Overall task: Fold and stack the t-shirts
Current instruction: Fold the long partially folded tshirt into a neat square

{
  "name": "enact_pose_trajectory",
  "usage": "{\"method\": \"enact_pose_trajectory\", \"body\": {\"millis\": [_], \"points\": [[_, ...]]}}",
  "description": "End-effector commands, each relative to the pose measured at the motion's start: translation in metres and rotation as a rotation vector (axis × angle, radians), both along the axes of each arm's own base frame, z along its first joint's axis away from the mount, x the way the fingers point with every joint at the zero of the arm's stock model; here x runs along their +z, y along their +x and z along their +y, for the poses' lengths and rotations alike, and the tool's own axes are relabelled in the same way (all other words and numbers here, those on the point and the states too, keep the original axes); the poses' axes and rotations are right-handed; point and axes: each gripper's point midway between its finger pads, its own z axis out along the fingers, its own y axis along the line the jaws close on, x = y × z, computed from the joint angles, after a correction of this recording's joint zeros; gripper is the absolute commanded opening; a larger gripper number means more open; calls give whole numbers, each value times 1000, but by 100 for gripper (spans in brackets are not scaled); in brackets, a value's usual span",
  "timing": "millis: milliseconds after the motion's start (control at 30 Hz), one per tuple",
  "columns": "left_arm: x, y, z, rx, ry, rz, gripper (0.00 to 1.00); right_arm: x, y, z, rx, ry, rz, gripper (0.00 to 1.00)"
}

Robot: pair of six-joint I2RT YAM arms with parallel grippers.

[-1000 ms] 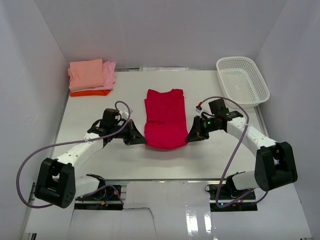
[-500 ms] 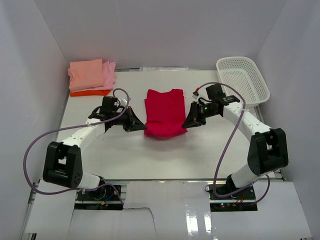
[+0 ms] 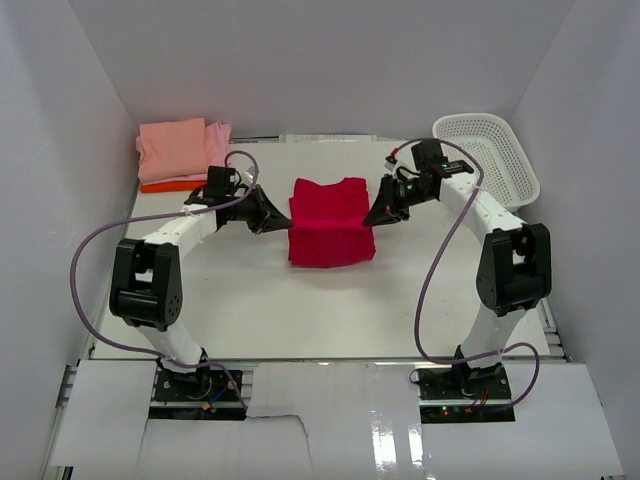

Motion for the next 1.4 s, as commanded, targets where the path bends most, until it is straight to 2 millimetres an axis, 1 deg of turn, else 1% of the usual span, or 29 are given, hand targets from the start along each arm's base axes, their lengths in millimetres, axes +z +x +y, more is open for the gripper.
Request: {"method": "enact_pose_trajectory", "body": {"millis": [0, 67, 100, 167, 233, 267, 300, 333, 400, 433, 500, 533, 633, 667, 700, 733, 767, 867, 900, 967, 1033, 1067, 1200, 1267, 1300, 1367], "points": [[27, 28, -5, -6, -26, -97, 0, 17, 16, 1, 13, 29, -47, 8], [28, 37, -6, -1, -23, -99, 0, 14, 23, 2, 12, 26, -41, 8], [30, 47, -8, 0, -21, -110, 0, 18, 28, 2, 8, 29, -55, 8], [29, 55, -8, 1, -9, -112, 0, 14, 35, 2, 3, 25, -49, 8], [29, 66, -9, 7, -5, -117, 0, 17, 44, 2, -4, 25, -64, 8], [28, 69, -9, 9, -1, -122, 0, 12, 48, 2, -6, 22, -55, 8], [26, 73, -9, 11, -1, -119, 0, 15, 55, 2, -12, 21, -71, 8], [25, 80, -9, 14, 1, -121, 0, 11, 59, 2, -15, 18, -63, 8], [23, 86, -10, 17, 3, -121, 0, 10, 66, 1, -23, 19, -63, 8], [23, 92, -12, 16, 3, -127, 0, 10, 73, 2, -26, 19, -71, 8], [22, 99, -12, 22, 7, -131, 0, 8, 79, -1, -35, 14, -72, 8], [21, 107, -12, 25, 8, -134, 0, 6, 83, -1, -37, 14, -71, 8], [22, 118, -14, 22, 10, -145, 0, 3, 94, -4, -50, 7, -80, 8], [24, 127, -14, 27, 13, -157, 0, 3, 98, -6, -58, 6, -80, 8], [25, 130, -15, 25, 16, -162, 0, 2, 100, -6, -58, 7, -77, 8], [24, 132, -15, 26, 21, -157, 0, 2, 107, -8, -67, 8, -82, 8], [26, 139, -15, 30, 23, -169, 0, 2, 109, -9, -69, 7, -82, 8], [30, 146, -15, 39, 26, -181, 0, 1, 119, -10, -77, 7, -87, 8], [26, 148, -16, 39, 29, -175, 0, -2, 122, -11, -80, 3, -83, 8], [28, 152, -16, 41, 28, -181, 0, 1, 128, -11, -85, 11, -92, 8], [29, 157, -17, 43, 29, -186, 0, -3, 133, -11, -89, 8, -90, 8], [29, 159, -17, 43, 29, -188, 0, 0, 137, -11, -90, 14, -102, 8], [23, 165, -17, 49, 45, -195, 0, -9, 148, -10, -100, 29, -105, 8], [17, 169, -14, 60, 62, -194, 0, -11, 152, -10, -106, 32, -109, 8], [16, 171, -13, 64, 68, -200, 0, -17, 156, -11, -111, 34, -113, 8], [12, 176, -13, 72, 77, -205, 0, -21, 159, -9, -115, 41, -107, 8]]}}
